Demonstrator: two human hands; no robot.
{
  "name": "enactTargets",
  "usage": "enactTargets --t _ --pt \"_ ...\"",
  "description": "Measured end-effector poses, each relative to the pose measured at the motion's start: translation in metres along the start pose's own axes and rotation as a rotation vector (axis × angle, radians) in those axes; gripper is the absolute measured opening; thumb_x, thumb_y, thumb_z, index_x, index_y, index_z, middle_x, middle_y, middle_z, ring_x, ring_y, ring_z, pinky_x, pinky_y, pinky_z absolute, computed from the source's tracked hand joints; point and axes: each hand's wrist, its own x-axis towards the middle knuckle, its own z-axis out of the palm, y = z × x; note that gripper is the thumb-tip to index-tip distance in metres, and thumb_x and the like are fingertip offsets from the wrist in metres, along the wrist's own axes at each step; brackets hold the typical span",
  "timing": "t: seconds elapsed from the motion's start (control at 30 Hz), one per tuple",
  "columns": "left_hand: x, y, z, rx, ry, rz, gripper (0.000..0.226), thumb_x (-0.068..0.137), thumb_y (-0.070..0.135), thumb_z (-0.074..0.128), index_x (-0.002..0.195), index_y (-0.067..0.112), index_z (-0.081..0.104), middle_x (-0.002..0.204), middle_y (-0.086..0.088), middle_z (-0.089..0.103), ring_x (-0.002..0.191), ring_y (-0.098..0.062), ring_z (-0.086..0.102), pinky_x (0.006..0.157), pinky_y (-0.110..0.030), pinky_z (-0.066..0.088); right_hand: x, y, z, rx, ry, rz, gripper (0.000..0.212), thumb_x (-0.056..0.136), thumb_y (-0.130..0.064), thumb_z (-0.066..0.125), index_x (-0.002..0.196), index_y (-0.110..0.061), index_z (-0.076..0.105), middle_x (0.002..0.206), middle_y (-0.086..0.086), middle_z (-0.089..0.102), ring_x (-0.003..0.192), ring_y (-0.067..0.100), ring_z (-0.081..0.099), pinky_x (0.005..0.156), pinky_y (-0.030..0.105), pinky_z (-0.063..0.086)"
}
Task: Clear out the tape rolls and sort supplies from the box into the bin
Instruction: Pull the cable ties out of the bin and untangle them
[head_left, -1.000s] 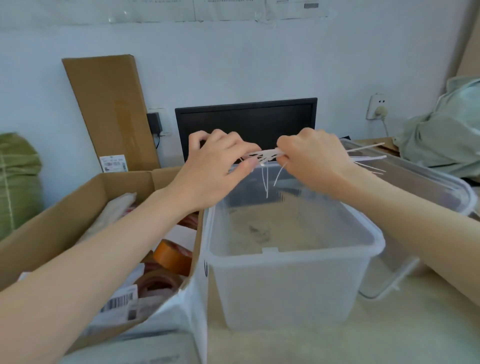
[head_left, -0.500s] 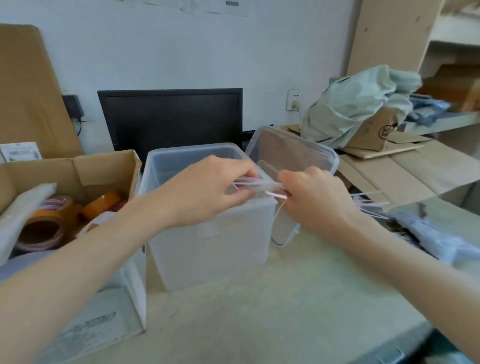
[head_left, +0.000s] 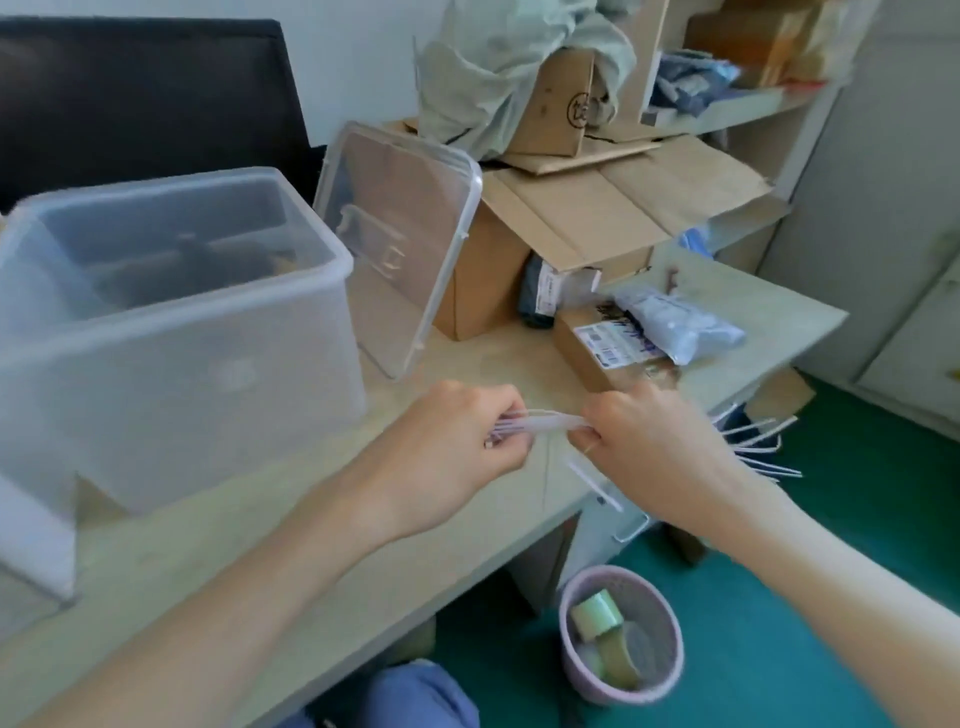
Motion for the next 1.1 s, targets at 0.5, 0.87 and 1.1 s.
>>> enactTargets --t 0.5,0.87,1.1 --pt "0.017 -0.015 0.255 -0.515 -0.501 -0.299 0.013 0.095 0.021 0.053 0.086 0.020 0.063 0.079 -0.004 0.064 0.065 -0.011 0.052 0.059 -0.025 0.044 -0.082 0.118 0.203 0.037 -0.415 0.339 0.029 0.100 -0.035 0.039 0.093 -0.012 0.056 0.094 0.010 0.062 0.092 0.033 0.063 0.064 0.031 0.039" --pt "0.029 -0.070 0.388 -0.791 -0.383 -0.844 0.008 0.088 0.008 0.062 0.094 0.006 0.067 0.081 -0.011 0.068 0.058 -0.013 0.056 0.049 -0.017 0.044 -0.080 0.147 0.355 0.524 -0.454 0.702 0.019 0.094 -0.025 0.050 0.080 -0.014 0.053 0.088 0.009 0.063 0.085 0.030 0.056 0.067 0.034 0.044" --pt "0.031 -0.097 0.412 -0.815 -0.332 -1.017 0.020 0.094 0.006 0.048 0.107 0.007 0.063 0.098 -0.009 0.067 0.083 -0.013 0.062 0.070 -0.022 0.048 -0.084 0.151 0.432 0.868 -0.355 1.130 0.035 0.092 -0.018 0.050 0.059 -0.013 0.039 0.061 0.005 0.047 0.065 0.025 0.043 0.056 0.030 0.032"
